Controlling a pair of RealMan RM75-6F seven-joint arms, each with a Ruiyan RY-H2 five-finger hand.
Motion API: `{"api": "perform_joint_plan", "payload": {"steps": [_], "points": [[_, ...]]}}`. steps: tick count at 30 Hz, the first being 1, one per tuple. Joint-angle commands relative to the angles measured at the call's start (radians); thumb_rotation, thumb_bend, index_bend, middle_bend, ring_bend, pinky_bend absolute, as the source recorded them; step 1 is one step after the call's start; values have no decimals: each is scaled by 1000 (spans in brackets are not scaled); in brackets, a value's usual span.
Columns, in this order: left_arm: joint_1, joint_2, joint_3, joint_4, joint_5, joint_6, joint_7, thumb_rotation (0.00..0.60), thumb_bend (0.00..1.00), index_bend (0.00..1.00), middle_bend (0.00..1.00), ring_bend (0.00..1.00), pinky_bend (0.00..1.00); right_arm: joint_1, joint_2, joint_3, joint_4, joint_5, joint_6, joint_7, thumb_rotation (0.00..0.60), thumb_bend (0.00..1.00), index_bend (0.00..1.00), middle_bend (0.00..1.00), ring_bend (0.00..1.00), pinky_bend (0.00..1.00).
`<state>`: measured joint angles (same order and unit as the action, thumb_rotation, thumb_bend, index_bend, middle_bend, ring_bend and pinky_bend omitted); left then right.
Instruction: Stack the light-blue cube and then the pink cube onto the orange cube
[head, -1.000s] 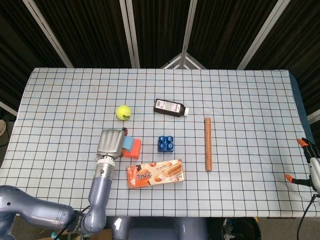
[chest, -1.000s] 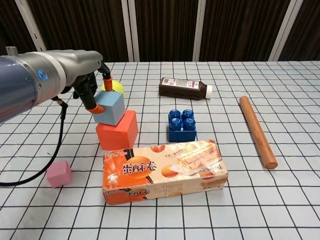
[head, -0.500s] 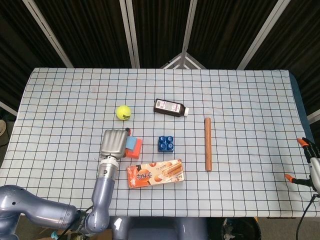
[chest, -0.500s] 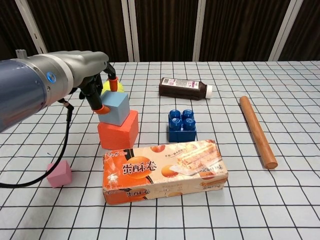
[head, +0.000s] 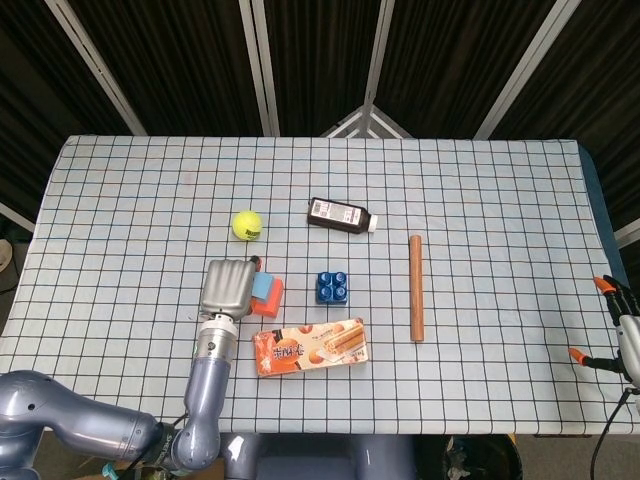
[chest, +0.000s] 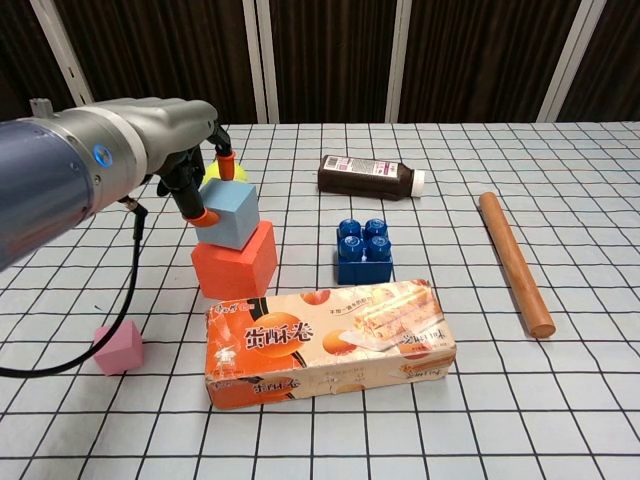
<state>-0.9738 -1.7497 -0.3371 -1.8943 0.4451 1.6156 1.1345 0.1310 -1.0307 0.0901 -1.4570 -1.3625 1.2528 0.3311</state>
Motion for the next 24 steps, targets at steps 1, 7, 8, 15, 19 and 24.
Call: {"api": "perform_joint_plan", "payload": {"steps": [1,7,8,15,19,24], "points": [[-1,-4,1,3,-2,-4,3,600,351,452,757,714,796,0,0,0,0,0,1,0,600,70,0,42,55,137],[-2,-9,0,8,-3,-7,6,600,351,452,758,714,796,-1,0,1,2,0,0,3,600,70,0,42,54,137],[-1,-9,0,8,-3,-7,7,600,351,452,758,714,796,0,0,1,2,0,-1,3,600,70,0,42,54,137],[2,-8,1,3,0,-4,9,600,351,452,758,714,796,1,0,1,2,-1,-3,3,600,70,0,42,54,137],[4,-6,1,1,1,-3,10,600,351,452,758,714,796,2,0,1,2,0,-5,2,600,70,0,42,54,137],[8,-4,3,-1,1,1,14,600,351,452,758,714,796,2,0,1,0,1,-6,0,600,70,0,42,54,137]]}}
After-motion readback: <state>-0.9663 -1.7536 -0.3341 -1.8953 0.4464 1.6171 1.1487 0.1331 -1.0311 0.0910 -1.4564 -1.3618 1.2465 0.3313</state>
